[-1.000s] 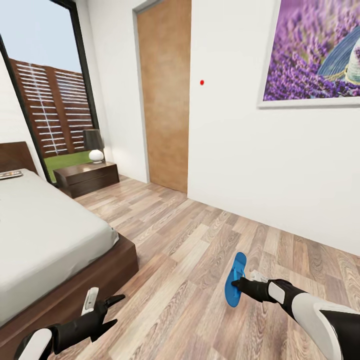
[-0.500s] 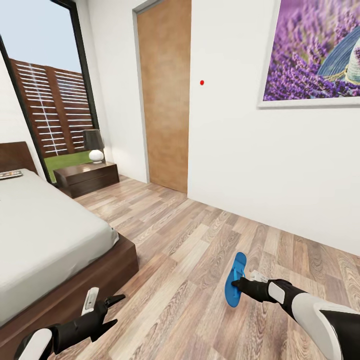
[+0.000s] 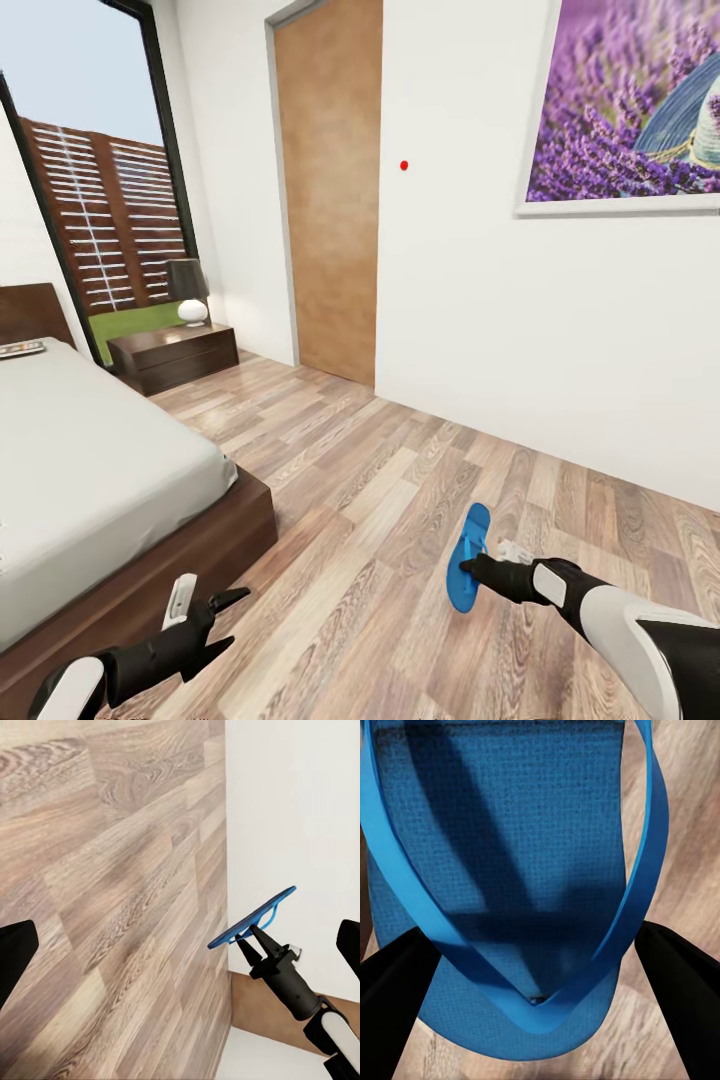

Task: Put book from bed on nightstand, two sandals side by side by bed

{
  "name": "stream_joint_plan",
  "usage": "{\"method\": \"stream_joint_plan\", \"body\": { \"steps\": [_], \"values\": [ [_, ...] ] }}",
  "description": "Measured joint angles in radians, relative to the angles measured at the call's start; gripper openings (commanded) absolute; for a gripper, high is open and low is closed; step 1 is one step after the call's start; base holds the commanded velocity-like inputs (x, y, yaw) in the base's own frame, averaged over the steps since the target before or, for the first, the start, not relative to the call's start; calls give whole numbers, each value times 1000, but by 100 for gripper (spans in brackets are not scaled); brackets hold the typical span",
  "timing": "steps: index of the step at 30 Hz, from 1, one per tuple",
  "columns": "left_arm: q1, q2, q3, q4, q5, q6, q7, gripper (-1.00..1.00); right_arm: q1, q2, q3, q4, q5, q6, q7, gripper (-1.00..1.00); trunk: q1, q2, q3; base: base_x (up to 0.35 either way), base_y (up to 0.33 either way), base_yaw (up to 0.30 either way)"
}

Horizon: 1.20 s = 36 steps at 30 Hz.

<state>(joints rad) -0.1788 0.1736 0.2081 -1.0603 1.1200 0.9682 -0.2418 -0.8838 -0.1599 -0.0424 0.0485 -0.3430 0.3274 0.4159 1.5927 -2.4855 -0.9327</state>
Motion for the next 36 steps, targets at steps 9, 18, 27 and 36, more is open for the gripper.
{"method": "stream_joint_plan", "body": {
  "steps": [9,18,27,36],
  "values": [
    [0,3,0,0,0,0,-1,100,0,2,0,1,3,-54,-4,-100,0,0,-4,-146,0,152],
    [0,5,1,0,0,0,-2,100,0,3,1,0,3,-61,-4,-100,0,0,-10,-164,0,206],
    [0,5,1,1,0,0,-2,100,0,3,0,0,3,-62,-4,-100,0,0,-12,-167,0,81],
    [0,5,1,1,0,0,-2,100,0,3,1,0,3,-63,-5,-100,0,0,-12,-205,0,245]
  ]
}}
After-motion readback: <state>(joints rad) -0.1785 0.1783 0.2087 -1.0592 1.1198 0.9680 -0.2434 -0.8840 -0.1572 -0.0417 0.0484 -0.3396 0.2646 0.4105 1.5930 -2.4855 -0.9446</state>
